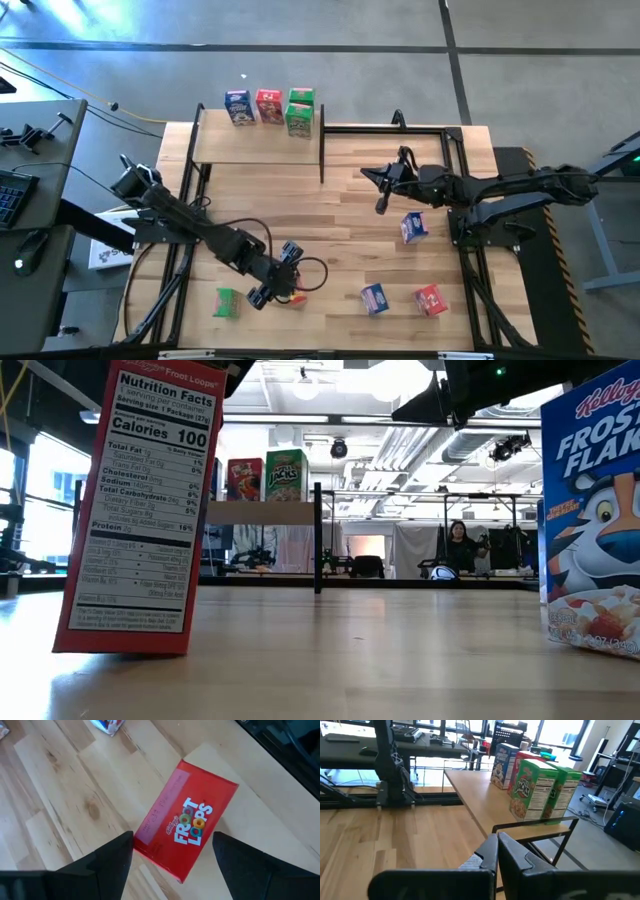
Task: Stack cereal on shelf
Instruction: Put the left red cereal box on the shelf aligned with the other red cereal box
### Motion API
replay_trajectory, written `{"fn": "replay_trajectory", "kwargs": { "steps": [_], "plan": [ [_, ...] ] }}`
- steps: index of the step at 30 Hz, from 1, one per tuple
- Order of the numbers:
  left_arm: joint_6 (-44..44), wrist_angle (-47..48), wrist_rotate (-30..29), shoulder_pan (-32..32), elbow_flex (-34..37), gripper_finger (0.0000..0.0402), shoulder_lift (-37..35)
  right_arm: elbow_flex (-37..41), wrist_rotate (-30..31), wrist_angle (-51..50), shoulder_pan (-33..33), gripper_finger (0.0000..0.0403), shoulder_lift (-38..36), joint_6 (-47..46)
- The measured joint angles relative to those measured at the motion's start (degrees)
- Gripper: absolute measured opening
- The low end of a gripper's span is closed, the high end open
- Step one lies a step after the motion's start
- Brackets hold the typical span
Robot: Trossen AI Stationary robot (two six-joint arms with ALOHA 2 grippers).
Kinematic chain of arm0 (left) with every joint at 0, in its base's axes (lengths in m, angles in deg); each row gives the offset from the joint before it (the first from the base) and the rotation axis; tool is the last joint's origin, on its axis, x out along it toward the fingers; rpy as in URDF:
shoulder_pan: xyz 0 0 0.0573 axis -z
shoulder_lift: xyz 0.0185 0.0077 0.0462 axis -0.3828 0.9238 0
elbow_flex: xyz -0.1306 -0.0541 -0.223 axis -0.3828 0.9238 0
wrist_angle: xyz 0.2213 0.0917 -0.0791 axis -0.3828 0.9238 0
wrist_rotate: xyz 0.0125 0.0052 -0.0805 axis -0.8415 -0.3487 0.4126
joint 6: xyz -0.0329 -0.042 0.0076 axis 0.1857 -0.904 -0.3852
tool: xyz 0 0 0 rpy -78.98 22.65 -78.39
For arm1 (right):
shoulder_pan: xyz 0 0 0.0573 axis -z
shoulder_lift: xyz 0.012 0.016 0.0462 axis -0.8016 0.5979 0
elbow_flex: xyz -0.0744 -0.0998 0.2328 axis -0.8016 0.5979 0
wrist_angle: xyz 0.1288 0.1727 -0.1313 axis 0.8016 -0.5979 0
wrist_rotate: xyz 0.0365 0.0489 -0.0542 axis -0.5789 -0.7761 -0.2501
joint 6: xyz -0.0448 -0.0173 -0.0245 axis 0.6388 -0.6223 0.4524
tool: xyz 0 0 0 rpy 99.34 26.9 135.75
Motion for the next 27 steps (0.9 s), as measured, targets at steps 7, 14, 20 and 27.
{"fn": "replay_trajectory", "kwargs": {
  "steps": [7,14,20,27],
  "plan": [
    [1.6,3.93,-0.51,0.0,-2.76,0.0264,0.19,0.0,0.0,0.01,0.01,0.0,0.0,0.0],
    [1.35,5.54,0.22,-0.04,-4.47,0.0264,0.11,0.0,0.0,0.02,0.01,0.0,0.0,0.77],
    [2.23,6.14,1.91,-0.51,-4.47,0.0264,0.6,-0.02,-1.62,0.0,0.0,0.0,0.0,0.63],
    [4.58,5.97,2.05,-0.52,-4.48,0.0264,0.67,-0.02,-1.62,0.01,0.01,0.0,0.0,0.63]
  ]
}}
